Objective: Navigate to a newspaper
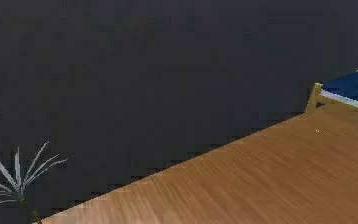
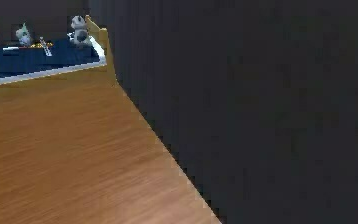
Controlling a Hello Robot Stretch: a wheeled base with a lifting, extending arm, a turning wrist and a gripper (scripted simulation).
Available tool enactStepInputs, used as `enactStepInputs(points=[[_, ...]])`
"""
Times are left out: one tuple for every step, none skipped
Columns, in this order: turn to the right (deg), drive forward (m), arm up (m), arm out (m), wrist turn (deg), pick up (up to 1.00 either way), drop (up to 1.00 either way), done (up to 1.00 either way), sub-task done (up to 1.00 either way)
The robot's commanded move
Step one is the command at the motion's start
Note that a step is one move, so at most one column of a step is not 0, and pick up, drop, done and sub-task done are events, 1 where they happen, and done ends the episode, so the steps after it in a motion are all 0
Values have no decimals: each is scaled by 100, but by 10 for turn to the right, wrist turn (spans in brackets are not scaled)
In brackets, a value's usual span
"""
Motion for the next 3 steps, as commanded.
enactStepInputs(points=[[-450,0,0,0,0,0,0,0,0],[-450,0,0,0,0,0,0,0,0],[-180,0,0,0,0,0,0,0,0]])
